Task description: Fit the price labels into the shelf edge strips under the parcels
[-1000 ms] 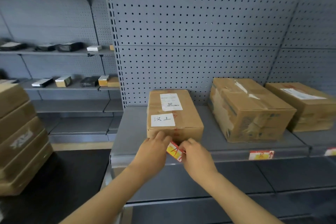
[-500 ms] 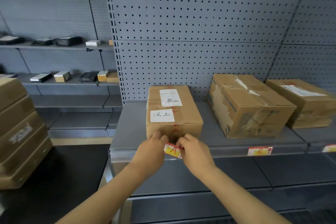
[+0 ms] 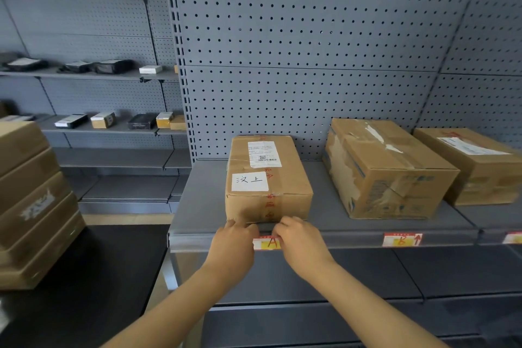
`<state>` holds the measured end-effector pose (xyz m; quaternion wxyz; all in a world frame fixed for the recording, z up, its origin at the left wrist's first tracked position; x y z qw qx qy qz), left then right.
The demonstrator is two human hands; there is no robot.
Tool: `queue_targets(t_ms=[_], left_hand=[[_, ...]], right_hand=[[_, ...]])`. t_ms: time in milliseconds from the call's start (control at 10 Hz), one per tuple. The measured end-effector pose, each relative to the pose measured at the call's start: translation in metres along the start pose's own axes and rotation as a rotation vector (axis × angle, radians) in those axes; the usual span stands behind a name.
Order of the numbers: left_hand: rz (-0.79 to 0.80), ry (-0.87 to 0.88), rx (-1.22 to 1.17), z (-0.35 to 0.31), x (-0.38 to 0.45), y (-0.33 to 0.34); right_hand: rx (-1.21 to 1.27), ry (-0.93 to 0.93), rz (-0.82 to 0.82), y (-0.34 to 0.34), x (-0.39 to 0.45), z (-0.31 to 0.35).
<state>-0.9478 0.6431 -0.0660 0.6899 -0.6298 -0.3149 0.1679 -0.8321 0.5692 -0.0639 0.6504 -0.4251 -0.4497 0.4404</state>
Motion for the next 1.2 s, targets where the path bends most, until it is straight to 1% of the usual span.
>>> queue_targets(t_ms=[200, 500, 600, 800, 900, 1000, 1100, 1200], left_hand=[[-0.012, -0.023, 0.066, -0.003, -0.001, 0.002], [-0.003, -0.008, 0.175, -0.014, 0.001, -0.005], [0.004, -0.014, 0.183, -0.014, 0.001, -0.012], [0.021, -0.050, 0.164, -0.008, -0.006, -0.025], [0.015, -0.033, 0.167, -0.014, -0.015, -0.040], [-0.026, -0.030, 0.162, -0.024, -0.028, -0.059], [-0.041, -0.013, 0.162, -0.036, -0.049, -0.071], [-0.104, 0.001, 0.128, -0.042, -0.077, -0.081]], right_hand=[[-0.002, -0.020, 0.019, 0.001, 0.000, -0.001], [0.105, 0.013, -0.001, -0.001, -0.007, -0.004], [0.161, 0.036, -0.051, -0.006, -0.009, -0.010], [0.221, 0.052, -0.079, -0.017, -0.015, -0.025], [0.241, 0.060, -0.112, -0.028, -0.025, -0.018], [0.232, 0.029, -0.134, -0.042, -0.040, -0.005], [0.222, 0.021, -0.137, -0.052, -0.059, 0.011], [0.249, 0.015, -0.198, -0.064, -0.089, 0.029]])
Point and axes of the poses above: each hand's wrist, its own x-axis towards the middle knuckle, its own y-axis out of the palm, z = x × y, the point moved 3 cm from there along x, towards the middle knuckle, and after that the axes turned 8 degrees about x, right-handed, at the moved point
